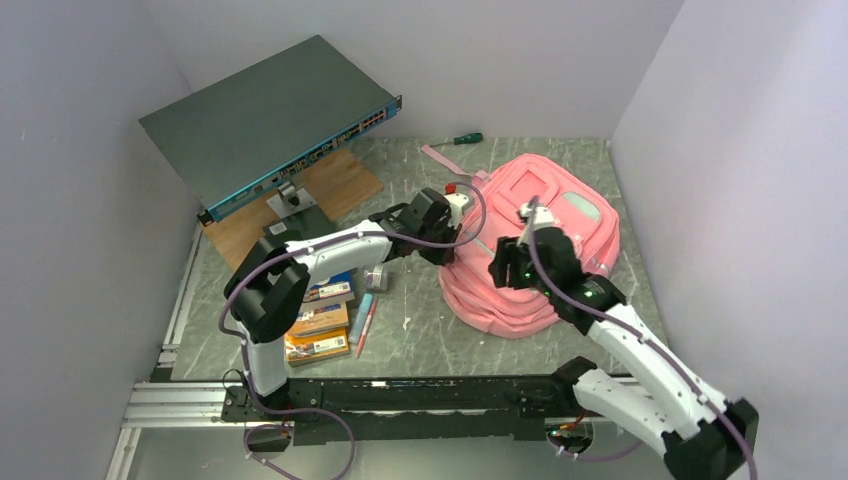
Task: Pack the student bag
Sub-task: Unzip the student bag at the center of the board.
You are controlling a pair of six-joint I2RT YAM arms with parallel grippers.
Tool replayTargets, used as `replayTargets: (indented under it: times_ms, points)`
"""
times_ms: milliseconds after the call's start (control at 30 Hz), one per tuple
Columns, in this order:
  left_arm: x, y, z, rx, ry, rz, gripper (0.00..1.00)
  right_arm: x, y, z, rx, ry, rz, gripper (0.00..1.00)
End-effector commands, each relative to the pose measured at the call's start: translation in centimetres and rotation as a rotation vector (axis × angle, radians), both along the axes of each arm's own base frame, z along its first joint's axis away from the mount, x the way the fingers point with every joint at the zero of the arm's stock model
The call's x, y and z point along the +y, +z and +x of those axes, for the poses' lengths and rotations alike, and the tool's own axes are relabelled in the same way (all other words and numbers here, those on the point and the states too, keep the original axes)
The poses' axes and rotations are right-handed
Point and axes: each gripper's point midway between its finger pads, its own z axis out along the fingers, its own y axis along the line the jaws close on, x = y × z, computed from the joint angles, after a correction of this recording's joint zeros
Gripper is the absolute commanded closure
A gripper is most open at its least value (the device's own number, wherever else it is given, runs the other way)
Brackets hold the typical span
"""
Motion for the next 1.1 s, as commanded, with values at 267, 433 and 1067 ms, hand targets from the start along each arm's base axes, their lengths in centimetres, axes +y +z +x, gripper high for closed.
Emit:
replayTargets:
  times_ms: [267,433,1067]
  points:
    - [0.5,5.3,-2.0,0.081,-0.153,-0.189,1.0,3.9,-1.2,0.9,-0.103,0.125,-0.395,0.43]
    - [0.5,6.0,-2.4,0.103,-0.179,-0.239,1.0,5.6,-1.6,0.6,-0.161,0.185,-0.484,0.39]
    - [1.7,7.1,-1.7,0.094,-0.139,-0.239,1.0,3.4,-2.6,1.9,-0.209,-0.013,-0.722,1.0]
